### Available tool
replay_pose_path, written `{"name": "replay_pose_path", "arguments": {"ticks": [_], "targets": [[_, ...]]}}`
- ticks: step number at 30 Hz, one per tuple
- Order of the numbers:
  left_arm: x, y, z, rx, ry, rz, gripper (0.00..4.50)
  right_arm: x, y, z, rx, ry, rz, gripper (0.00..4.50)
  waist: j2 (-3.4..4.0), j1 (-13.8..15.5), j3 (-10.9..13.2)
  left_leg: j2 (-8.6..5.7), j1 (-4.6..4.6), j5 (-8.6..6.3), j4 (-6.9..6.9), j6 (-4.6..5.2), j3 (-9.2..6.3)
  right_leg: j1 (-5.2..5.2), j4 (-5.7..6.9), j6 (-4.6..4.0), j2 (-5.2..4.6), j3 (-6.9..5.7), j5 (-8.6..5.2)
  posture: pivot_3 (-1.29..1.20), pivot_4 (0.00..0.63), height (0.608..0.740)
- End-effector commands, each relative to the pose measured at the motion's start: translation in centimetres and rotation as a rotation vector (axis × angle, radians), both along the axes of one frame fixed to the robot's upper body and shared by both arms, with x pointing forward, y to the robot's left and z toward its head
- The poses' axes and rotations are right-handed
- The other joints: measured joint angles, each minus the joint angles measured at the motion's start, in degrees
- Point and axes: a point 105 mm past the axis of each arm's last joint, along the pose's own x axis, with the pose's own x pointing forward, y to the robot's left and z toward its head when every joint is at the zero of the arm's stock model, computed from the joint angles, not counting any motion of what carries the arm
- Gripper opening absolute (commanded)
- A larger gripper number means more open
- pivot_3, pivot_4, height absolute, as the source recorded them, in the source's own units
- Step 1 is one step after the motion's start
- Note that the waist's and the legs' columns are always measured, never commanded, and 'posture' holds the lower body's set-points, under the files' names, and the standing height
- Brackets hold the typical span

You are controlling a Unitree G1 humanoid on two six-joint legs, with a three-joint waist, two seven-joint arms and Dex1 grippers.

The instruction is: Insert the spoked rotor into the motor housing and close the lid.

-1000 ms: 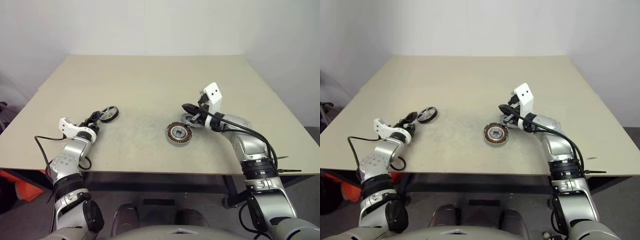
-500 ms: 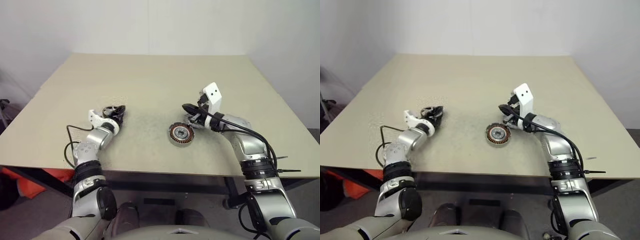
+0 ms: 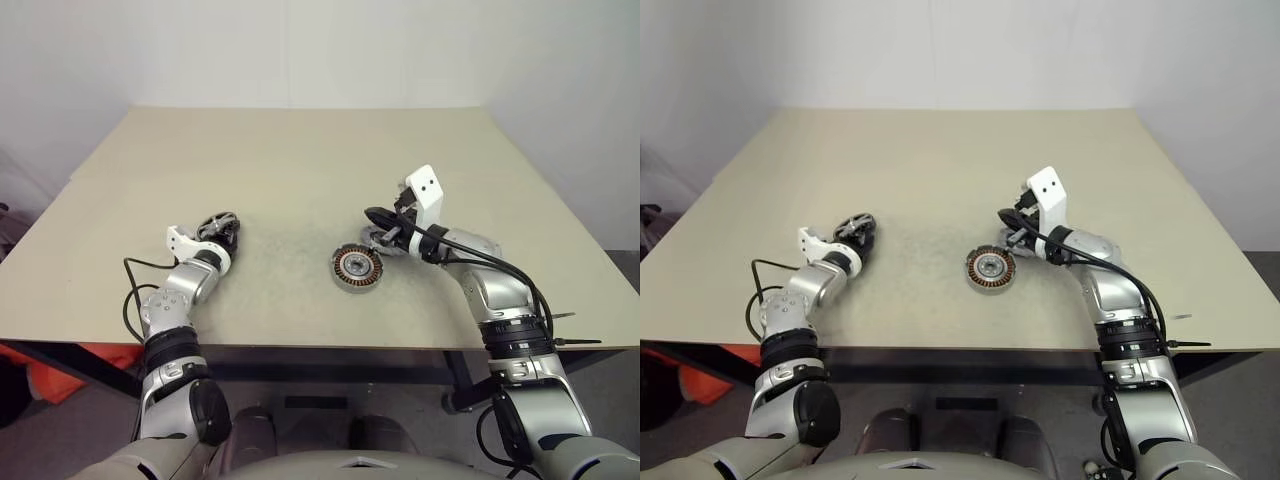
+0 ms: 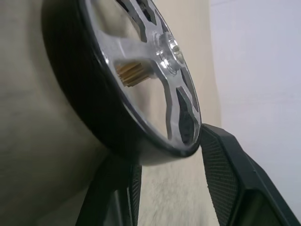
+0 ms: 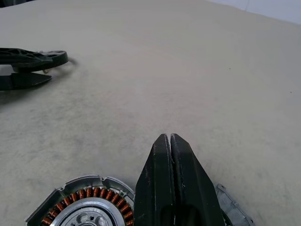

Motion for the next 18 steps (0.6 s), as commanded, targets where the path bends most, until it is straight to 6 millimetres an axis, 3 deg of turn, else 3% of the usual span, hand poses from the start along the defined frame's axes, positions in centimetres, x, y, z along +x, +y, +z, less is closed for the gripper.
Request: {"name": "replay_pose_path", "arguments": {"ticks": [1, 6, 11, 18], "targets": [[-0.9, 1.5, 0.0, -0.005, -0.012, 0.061, 1.91, 0.4, 0.0, 1.5, 0.006, -0.059, 0.008, 0.00, 0.00, -0.10, 0.00, 0.00, 0.02, 0.00, -0.01, 0.00, 0.01, 0.00, 0.00, 0.00, 0.00, 0.01, 0.00, 0.00, 0.000, 0.740], [-1.6, 3.4, -1.3, -0.007, 0.021, 0.142, 1.91, 0.4, 0.2, 1.4, 0.001, -0.057, 0.017, 0.00, 0.00, -0.29, 0.00, 0.00, 0.14, 0.01, -0.01, -0.03, 0.01, 0.04, 0.02, 0.32, 0.06, 0.01, -0.19, 0.00, 0.000, 0.740], [-1.9, 4.6, -1.2, -0.019, 0.013, 0.215, 1.91, 0.5, 0.3, 1.4, -0.008, -0.056, 0.022, 0.00, 0.00, -1.17, -0.01, 0.00, 0.31, 0.02, -0.03, -0.03, 0.02, 0.11, 0.03, 0.37, 0.08, 0.02, -0.22, 0.00, 0.000, 0.740], [-1.9, 4.6, -1.1, -0.002, 0.000, 0.214, 1.91, 0.5, 0.5, 1.2, -0.015, -0.054, 0.027, 0.00, 0.00, -1.60, -0.01, 0.00, 0.31, 0.02, -0.05, -0.03, 0.02, 0.12, 0.03, 0.36, 0.09, 0.02, -0.21, 0.00, 0.000, 0.740]]}}
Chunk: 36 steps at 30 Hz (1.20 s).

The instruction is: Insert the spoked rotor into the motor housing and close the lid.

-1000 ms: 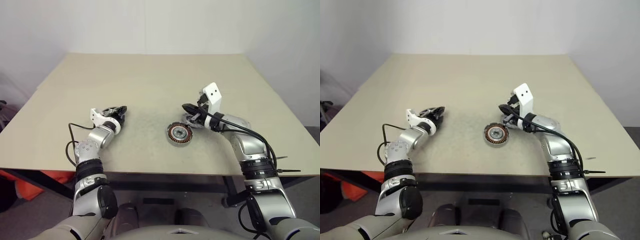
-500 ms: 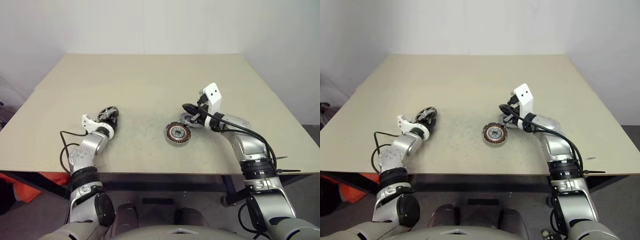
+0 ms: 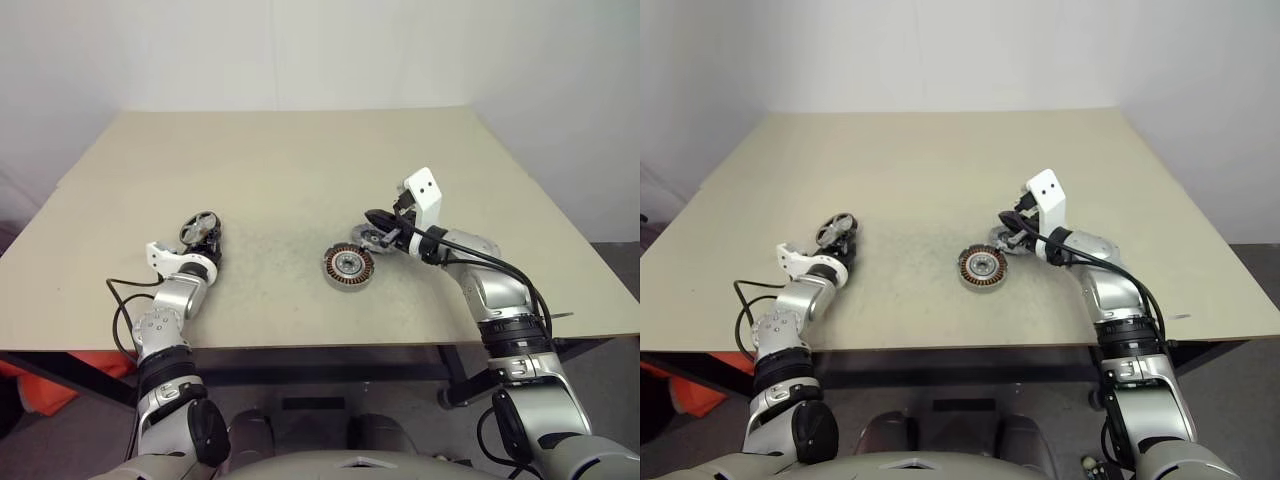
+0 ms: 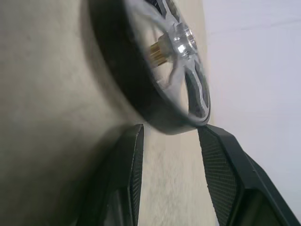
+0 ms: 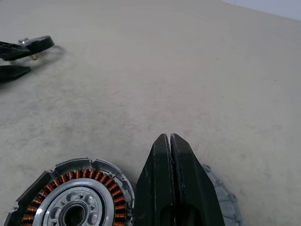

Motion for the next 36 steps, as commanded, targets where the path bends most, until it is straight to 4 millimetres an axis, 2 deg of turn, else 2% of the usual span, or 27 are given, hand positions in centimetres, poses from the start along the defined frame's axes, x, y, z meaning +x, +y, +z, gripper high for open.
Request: {"name": "replay_pose_path", "arguments": {"ticks": [1, 3, 7, 12, 23, 30, 36], "targets": [[-0.6, 1.7, -0.1, 0.050, 0.007, 0.041, 1.91, 0.3, 0.6, 1.8, 0.007, -0.067, 0.024, 0.00, 0.00, 0.00, 0.00, 0.00, 0.00, 0.00, 0.00, 0.00, 0.00, 0.00, 0.00, 0.00, 0.00, 0.00, 0.00, 0.00, 0.000, 0.740], [-0.6, 1.3, 0.1, 0.061, -0.003, 0.016, 2.08, 0.3, 0.6, 1.8, 0.006, -0.067, 0.024, 0.00, 0.00, 0.00, 0.00, 0.00, -0.01, 0.00, -0.01, 0.00, 0.00, 0.00, -0.01, 0.00, 0.00, 0.00, 0.00, 0.00, 0.000, 0.740], [-0.5, 1.3, 0.3, 0.032, -0.023, 0.023, 3.05, 0.2, 0.6, 1.8, 0.006, -0.066, 0.022, 0.00, 0.01, 0.04, 0.00, 0.00, 0.00, -0.01, -0.01, 0.01, 0.01, 0.00, -0.01, -0.01, -0.01, 0.02, 0.00, 0.00, 0.000, 0.740], [-0.7, 2.2, 0.5, -0.022, -0.059, 0.082, 3.05, 0.2, 0.6, 1.7, 0.005, -0.064, 0.019, 0.00, 0.00, 0.04, 0.00, 0.00, 0.03, 0.00, 0.00, 0.00, 0.02, 0.00, 0.00, 0.00, 0.00, 0.02, 0.00, 0.00, 0.000, 0.740], [-1.5, 4.7, -0.4, -0.098, -0.046, 0.241, 3.05, 0.1, 0.4, 1.6, 0.001, -0.060, 0.021, 0.00, 0.01, -0.27, -0.01, 0.00, 0.09, 0.00, -0.06, 0.00, 0.06, 0.00, 0.00, 0.00, 0.01, 0.06, 0.00, 0.00, 0.000, 0.740], [-1.7, 5.3, -0.9, -0.106, -0.026, 0.285, 0.76, 0.1, 0.3, 1.6, -0.002, -0.061, 0.017, 0.00, 0.10, -0.61, -0.06, -0.01, 0.11, -0.01, -0.13, 0.01, 0.07, 0.00, -0.02, -0.02, 0.01, 0.08, 0.00, 0.00, 0.000, 0.740], [-1.3, 4.2, -0.6, -0.103, -0.042, 0.223, 0.76, 0.2, 0.2, 1.6, -0.002, -0.062, 0.010, 0.00, 0.10, -0.85, -0.07, -0.02, 0.24, 0.00, -0.16, -0.01, 0.07, 0.08, -0.01, 0.00, 0.00, 0.10, -0.02, 0.00, 0.000, 0.740]]}}
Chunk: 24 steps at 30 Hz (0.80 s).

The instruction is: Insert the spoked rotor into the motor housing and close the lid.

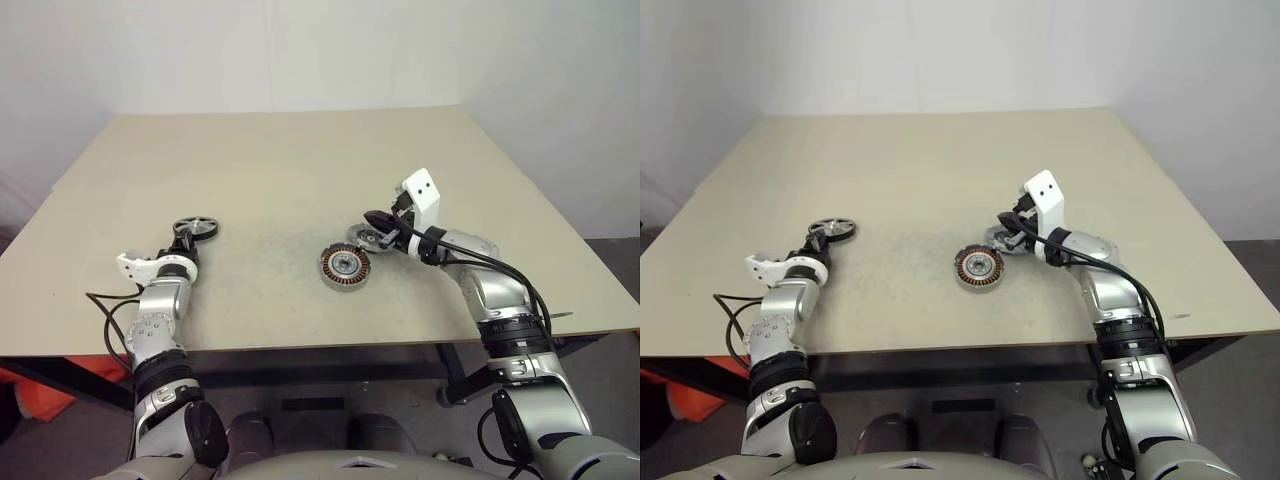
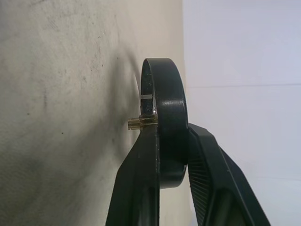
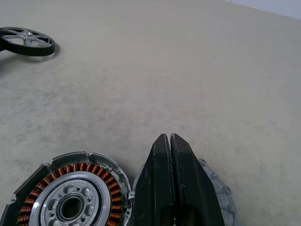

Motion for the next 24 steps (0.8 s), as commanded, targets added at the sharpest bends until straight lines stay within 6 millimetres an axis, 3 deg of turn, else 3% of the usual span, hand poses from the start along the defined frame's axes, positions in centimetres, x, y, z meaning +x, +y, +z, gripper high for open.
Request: {"name": "replay_pose_path", "arguments": {"ticks": [1, 6, 10, 13, 18, 24], "targets": [[-0.6, 0.3, -1.0, -0.008, 0.028, -0.011, 0.76, 0.3, 0.0, 1.7, 0.004, -0.065, 0.003, 0.00, 0.00, 0.01, 0.00, 0.00, 0.00, 0.00, 0.00, 0.00, 0.00, 0.00, 0.00, 0.00, 0.00, 0.00, 0.00, 0.00, 0.000, 0.740], [0.0, -2.7, 2.0, -0.046, -0.141, -0.196, 0.76, 0.9, -1.6, 1.5, -0.041, -0.068, -0.071, 0.00, -0.01, 0.50, 0.01, 0.00, -0.08, 0.00, 0.00, 0.01, 0.00, -0.01, -0.02, -0.01, -0.03, 0.00, 0.01, 0.00, 0.000, 0.740], [0.4, -5.5, 5.2, -0.068, -0.269, -0.346, 0.76, 1.2, -3.8, 0.8, -0.192, -0.080, -0.127, 0.00, -0.11, 2.08, 0.07, 0.01, -0.19, -0.01, 0.02, 0.01, -0.01, -0.02, -0.03, -0.03, -0.09, -0.02, 0.01, 0.00, 0.000, 0.740], [0.6, -8.5, 6.7, -0.087, -0.327, -0.507, 0.76, 0.8, -4.8, 0.9, -0.251, -0.086, -0.128, 0.00, -0.16, 2.66, 0.10, 0.01, -0.24, -0.01, 0.05, 0.01, -0.01, -0.04, -0.03, -0.08, -0.09, -0.02, 0.05, 0.00, 0.000, 0.740], [0.8, -13.0, 8.0, -0.102, -0.370, -0.730, 0.76, -1.4, -5.0, 0.9, -0.268, -0.093, -0.010, 0.00, -0.21, 2.72, 0.13, -0.01, -0.27, -0.01, 0.05, 0.02, -0.02, -0.04, -0.03, -0.18, -0.08, -0.02, 0.11, 0.00, 0.000, 0.740], [0.7, -18.1, 7.8, -0.107, -0.351, -0.948, 0.76, -4.3, -5.7, 0.5, -0.288, -0.072, 0.071, 0.00, -0.22, 2.47, 0.14, -0.05, -0.27, -0.04, 0.08, 0.07, -0.02, -0.06, -0.05, -0.05, -0.07, -0.01, 0.03, 0.00, 0.000, 0.740]]}}
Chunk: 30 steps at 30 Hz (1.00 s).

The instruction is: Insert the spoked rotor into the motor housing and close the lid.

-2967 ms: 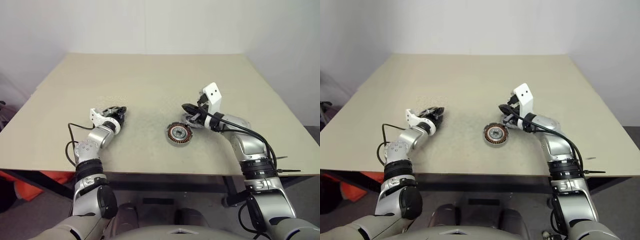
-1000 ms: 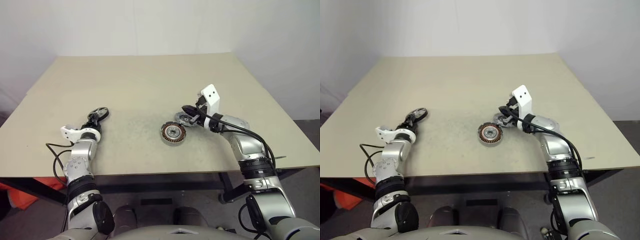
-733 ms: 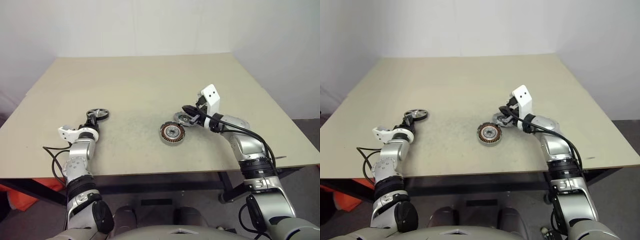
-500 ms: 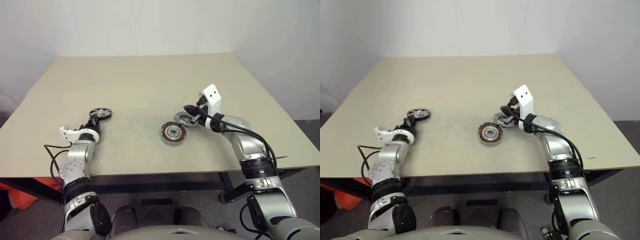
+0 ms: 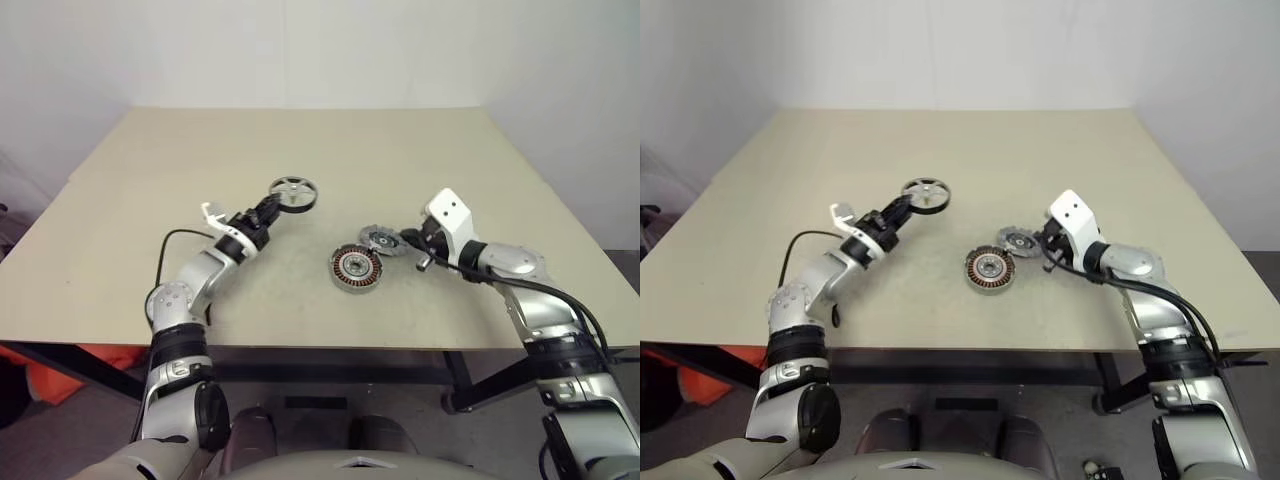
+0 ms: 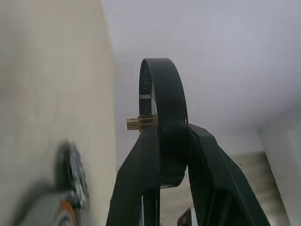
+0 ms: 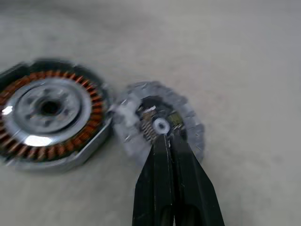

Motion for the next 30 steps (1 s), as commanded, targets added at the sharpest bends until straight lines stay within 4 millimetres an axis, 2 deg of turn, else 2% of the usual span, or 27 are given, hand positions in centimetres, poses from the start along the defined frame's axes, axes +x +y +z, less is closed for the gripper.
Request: {"name": "replay_pose_path", "arguments": {"ticks": [1, 6, 15, 23, 27, 30], "targets": [[-0.2, -2.3, 0.7, 0.011, -0.041, -0.104, 0.76, -0.8, 0.1, 2.1, 0.006, -0.069, 0.043, 0.00, -0.01, -0.04, 0.00, 0.00, 0.00, 0.00, 0.00, 0.00, 0.00, 0.00, 0.00, 0.07, 0.00, 0.00, -0.04, 0.00, 0.000, 0.740], [-0.8, -4.4, -0.6, 0.039, -0.013, -0.196, 0.76, -2.4, 0.2, 1.8, 0.009, -0.051, 0.042, 0.00, -0.01, 0.03, 0.00, 0.01, 0.02, 0.01, 0.02, -0.01, 0.00, 0.01, 0.01, 0.11, 0.00, -0.01, -0.07, 0.00, 0.000, 0.740], [-1.3, -6.8, -2.1, 0.055, 0.037, -0.287, 0.76, -3.5, -1.2, 1.4, -0.014, -0.039, -0.056, 0.00, -0.01, 0.31, 0.00, 0.00, -0.01, 0.00, 0.04, 0.00, -0.02, 0.02, -0.01, 0.13, -0.02, -0.03, -0.07, 0.00, 0.000, 0.740], [-2.3, -7.5, -1.8, 0.034, 0.033, -0.369, 0.76, -3.8, -1.5, 1.4, -0.026, -0.039, -0.085, 0.00, -0.01, 0.28, 0.00, 0.01, 0.00, 0.00, 0.03, 0.01, -0.02, 0.02, -0.01, 0.13, -0.02, -0.04, -0.08, 0.00, 0.000, 0.740], [-3.0, -7.0, -1.7, 0.033, 0.026, -0.394, 0.76, -3.8, -1.6, 1.4, -0.029, -0.041, -0.092, 0.00, 0.00, 0.31, 0.00, 0.01, -0.01, 0.00, 0.04, 0.01, -0.02, 0.02, -0.02, 0.13, -0.06, -0.04, -0.08, 0.00, 0.000, 0.740], [-3.3, -6.4, -2.5, 0.061, 0.052, -0.393, 0.76, -3.7, -1.5, 1.4, -0.028, -0.042, -0.094, 0.00, 0.01, 0.24, -0.01, 0.02, 0.00, 0.00, 0.04, 0.02, -0.02, 0.02, -0.01, 0.13, -0.07, -0.04, -0.07, 0.00, 0.000, 0.740]]}}
